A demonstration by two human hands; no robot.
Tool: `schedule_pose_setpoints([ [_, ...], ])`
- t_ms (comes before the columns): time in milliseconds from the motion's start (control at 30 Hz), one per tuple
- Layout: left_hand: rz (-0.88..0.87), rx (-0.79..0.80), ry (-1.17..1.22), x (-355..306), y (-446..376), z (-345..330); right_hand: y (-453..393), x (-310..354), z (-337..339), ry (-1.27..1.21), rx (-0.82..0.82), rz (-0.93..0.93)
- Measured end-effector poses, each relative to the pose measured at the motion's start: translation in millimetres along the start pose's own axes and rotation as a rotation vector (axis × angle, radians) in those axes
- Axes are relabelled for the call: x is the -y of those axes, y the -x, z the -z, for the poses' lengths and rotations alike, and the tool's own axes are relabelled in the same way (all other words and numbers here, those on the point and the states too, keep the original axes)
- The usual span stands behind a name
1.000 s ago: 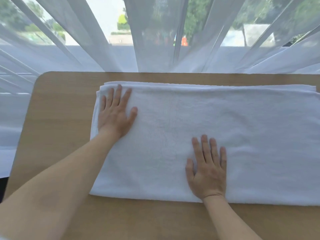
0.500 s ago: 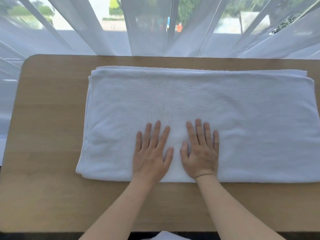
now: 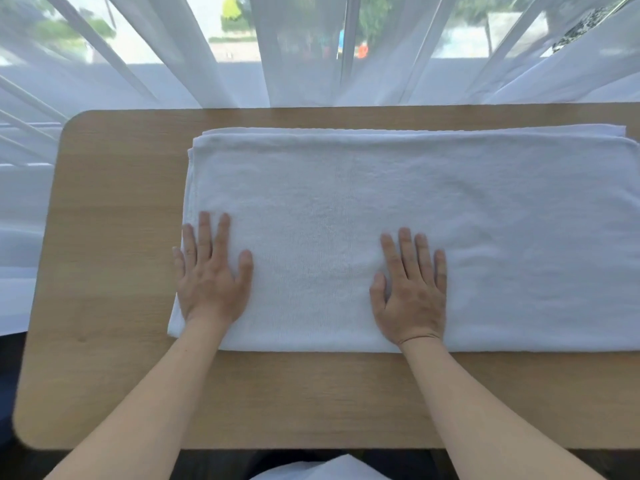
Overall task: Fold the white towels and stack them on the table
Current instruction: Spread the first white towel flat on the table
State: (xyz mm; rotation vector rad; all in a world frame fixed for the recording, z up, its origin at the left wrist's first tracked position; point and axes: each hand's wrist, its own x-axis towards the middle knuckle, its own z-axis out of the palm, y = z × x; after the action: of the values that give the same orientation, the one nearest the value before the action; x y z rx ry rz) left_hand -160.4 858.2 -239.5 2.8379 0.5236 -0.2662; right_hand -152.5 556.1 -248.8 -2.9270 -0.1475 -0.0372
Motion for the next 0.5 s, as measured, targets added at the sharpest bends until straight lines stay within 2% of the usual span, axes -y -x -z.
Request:
schedule_pose_setpoints([
  [133,0.022,-0.003,-0.067,-11,9,0,0,0,1,0.011,0.010,-0.003],
  [300,-0.385,0.048,-0.049,-91,64,-31,0,-1,-2,0.002,-0.006,-0.004],
  [367,-0.393,0.028,-0.065,-110,77,-42,0,0,-3,-0.003,-0.022,-0.005],
  [500,-0.383,0.014,-0.102,-97,67,-42,-1,-1,-3,-0.007,-0.039,0.001],
])
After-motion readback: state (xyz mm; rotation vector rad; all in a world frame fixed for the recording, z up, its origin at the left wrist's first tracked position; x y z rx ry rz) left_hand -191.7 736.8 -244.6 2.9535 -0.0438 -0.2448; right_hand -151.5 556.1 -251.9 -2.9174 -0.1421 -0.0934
